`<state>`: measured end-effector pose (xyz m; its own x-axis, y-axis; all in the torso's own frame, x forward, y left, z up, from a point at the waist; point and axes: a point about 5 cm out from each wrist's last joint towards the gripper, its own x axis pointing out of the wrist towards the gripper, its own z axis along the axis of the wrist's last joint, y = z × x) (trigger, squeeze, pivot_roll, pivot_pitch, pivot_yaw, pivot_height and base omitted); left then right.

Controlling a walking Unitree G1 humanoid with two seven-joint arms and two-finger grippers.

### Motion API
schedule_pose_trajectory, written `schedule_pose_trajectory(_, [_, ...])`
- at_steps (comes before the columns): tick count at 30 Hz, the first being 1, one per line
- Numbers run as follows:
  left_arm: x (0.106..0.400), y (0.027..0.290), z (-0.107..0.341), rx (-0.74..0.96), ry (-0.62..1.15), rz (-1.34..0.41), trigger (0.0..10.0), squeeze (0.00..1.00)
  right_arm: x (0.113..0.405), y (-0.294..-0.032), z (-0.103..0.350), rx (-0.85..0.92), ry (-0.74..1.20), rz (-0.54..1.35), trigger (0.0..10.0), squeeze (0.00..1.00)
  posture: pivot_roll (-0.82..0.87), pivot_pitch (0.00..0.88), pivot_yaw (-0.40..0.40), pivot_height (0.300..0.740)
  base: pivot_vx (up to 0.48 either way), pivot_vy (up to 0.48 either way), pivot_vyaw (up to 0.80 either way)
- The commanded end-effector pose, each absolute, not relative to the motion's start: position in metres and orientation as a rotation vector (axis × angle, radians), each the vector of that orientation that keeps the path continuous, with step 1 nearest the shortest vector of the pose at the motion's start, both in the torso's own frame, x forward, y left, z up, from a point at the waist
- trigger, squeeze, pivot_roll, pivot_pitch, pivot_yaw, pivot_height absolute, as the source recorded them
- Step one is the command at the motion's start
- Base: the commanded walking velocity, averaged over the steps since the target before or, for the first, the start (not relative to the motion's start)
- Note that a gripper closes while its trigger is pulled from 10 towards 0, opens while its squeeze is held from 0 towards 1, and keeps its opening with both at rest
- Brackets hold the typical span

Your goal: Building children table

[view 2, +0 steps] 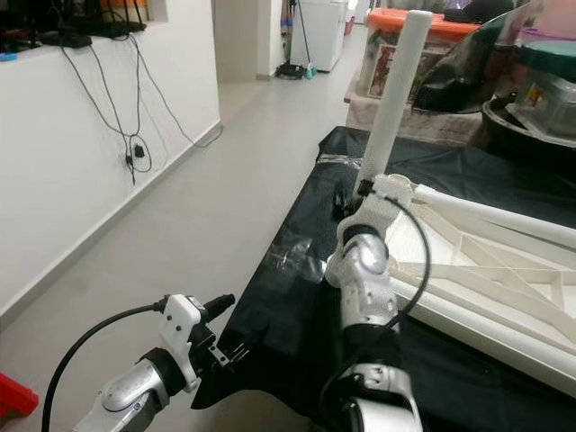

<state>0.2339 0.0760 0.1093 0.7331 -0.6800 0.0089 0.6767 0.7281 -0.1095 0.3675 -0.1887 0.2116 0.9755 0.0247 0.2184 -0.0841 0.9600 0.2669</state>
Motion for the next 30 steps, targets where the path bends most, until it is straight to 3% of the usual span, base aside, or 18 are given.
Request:
schedule_pose_trajectory(1, [0.234, 0.074, 0.105, -0.113, 0.056, -0.752, 10.0, 0.00, 0.368, -0.186, 0.208, 0.291, -0.169, 0.261, 10.0, 0.00, 0.02, 0.000, -0.048, 0.740, 0.000, 0.000, 0.00])
schedule_pose_trajectory(2, [0.234, 0.074, 0.105, -0.113, 0.056, -0.752, 10.0, 0.00, 0.368, -0.186, 0.208, 0.291, -0.169, 0.261, 10.0, 0.00, 0.02, 0.000, -0.048, 0.740, 0.000, 0.000, 0.00])
schedule_pose_trajectory(3, [0.235, 0.074, 0.105, -0.115, 0.056, -0.752, 10.0, 0.00, 0.362, -0.186, 0.205, 0.274, -0.119, 0.483, 10.0, 0.00, 0.02, 0.000, -0.049, 0.740, 0.000, 0.000, 0.00])
schedule_pose_trajectory(9, [0.235, 0.074, 0.105, -0.114, 0.056, -0.751, 10.0, 0.00, 0.350, -0.177, 0.191, 0.216, -0.013, 0.798, 10.0, 0.00, 0.03, 0.000, -0.051, 0.740, 0.000, 0.000, 0.00])
schedule_pose_trajectory(11, [0.235, 0.074, 0.105, -0.114, 0.056, -0.749, 10.0, 0.00, 0.340, -0.169, 0.181, 0.166, 0.079, 1.040, 10.0, 0.00, 0.04, 0.000, -0.055, 0.740, 0.000, 0.000, 0.00])
schedule_pose_trajectory(18, [0.235, 0.075, 0.105, -0.115, 0.053, -0.741, 10.0, 0.00, 0.341, -0.160, 0.181, 0.133, 0.132, 1.265, 10.0, 0.00, 0.04, 0.000, -0.059, 0.740, 0.000, 0.000, 0.00])
schedule_pose_trajectory(19, [0.234, 0.075, 0.105, -0.115, 0.053, -0.741, 10.0, 0.00, 0.342, -0.160, 0.183, 0.132, 0.124, 1.275, 4.6, 0.00, 0.04, 0.000, -0.059, 0.740, 0.000, 0.000, 0.00])
schedule_pose_trajectory(20, [0.234, 0.075, 0.105, -0.115, 0.053, -0.741, 10.0, 0.00, 0.342, -0.160, 0.183, 0.132, 0.124, 1.275, 4.6, 0.00, 0.04, 0.000, -0.059, 0.740, 0.000, 0.000, 0.00])
schedule_pose_trajectory(21, [0.234, 0.075, 0.105, -0.115, 0.053, -0.741, 10.0, 0.00, 0.342, -0.159, 0.184, 0.136, 0.124, 1.295, 0.0, 0.00, 0.04, 0.000, -0.059, 0.740, 0.000, 0.000, 0.00])
schedule_pose_trajectory(28, [0.234, 0.075, 0.105, -0.116, 0.054, -0.743, 10.0, 0.00, 0.340, -0.158, 0.184, 0.117, 0.128, 1.339, 0.0, 0.00, 0.04, 0.000, -0.059, 0.740, 0.000, 0.000, 0.00])
schedule_pose_trajectory(30, [0.233, 0.075, 0.105, -0.118, 0.055, -0.747, 10.0, 0.00, 0.345, -0.154, 0.183, 0.086, 0.062, 1.194, 0.0, 0.00, 0.04, 0.000, -0.055, 0.740, 0.000, 0.000, 0.00])
